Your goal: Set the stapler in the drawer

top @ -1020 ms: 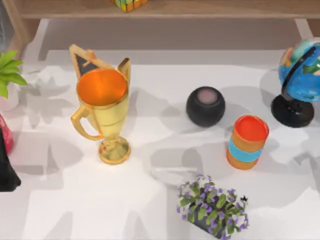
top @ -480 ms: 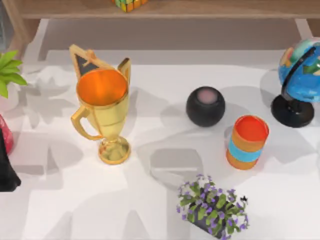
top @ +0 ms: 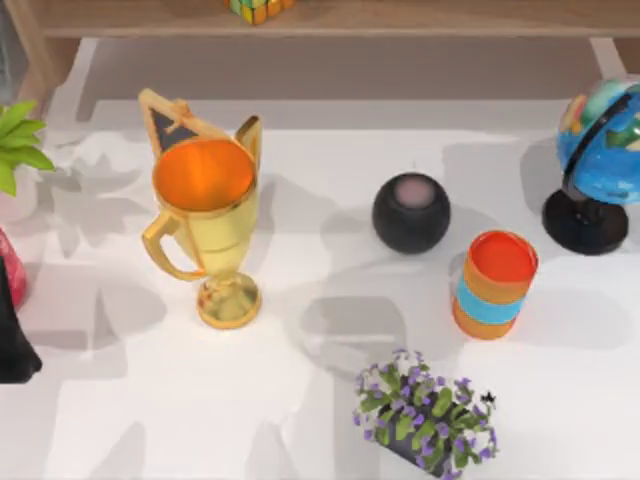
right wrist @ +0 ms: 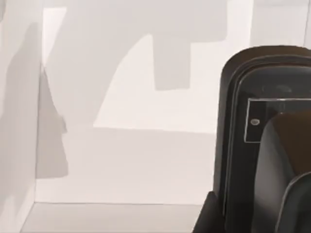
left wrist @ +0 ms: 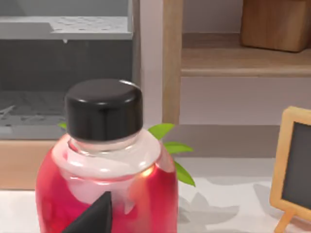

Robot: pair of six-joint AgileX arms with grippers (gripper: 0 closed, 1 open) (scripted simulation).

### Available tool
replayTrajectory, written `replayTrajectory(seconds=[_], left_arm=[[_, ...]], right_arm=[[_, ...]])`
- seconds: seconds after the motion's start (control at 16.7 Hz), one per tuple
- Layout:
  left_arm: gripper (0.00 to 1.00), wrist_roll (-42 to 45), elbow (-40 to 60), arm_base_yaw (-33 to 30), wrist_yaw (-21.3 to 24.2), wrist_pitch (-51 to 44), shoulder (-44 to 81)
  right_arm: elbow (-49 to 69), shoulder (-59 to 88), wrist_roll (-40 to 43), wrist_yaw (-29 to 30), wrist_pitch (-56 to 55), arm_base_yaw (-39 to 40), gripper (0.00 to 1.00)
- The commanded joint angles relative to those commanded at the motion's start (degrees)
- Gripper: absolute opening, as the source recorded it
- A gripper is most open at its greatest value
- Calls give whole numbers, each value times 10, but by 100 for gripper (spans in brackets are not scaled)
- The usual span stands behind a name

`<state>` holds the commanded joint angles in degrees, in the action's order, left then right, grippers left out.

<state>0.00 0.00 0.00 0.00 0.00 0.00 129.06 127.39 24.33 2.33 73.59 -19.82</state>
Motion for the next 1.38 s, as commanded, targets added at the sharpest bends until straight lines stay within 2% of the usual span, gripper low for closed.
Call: replayTrajectory(seconds=[0.24,0.48,0.9,1.38], left_arm=[[100,0,0,0,0,0,0],[100,0,0,0,0,0,0],[100,0,0,0,0,0,0],[100,0,0,0,0,0,0]], right_arm=[[107,154,-19,-11,51,-12,0],[137,222,-37,-16,89,-16,0],[144,219,-44,-16,89,-12,0],[192,100,-122,11,96,-32,0]])
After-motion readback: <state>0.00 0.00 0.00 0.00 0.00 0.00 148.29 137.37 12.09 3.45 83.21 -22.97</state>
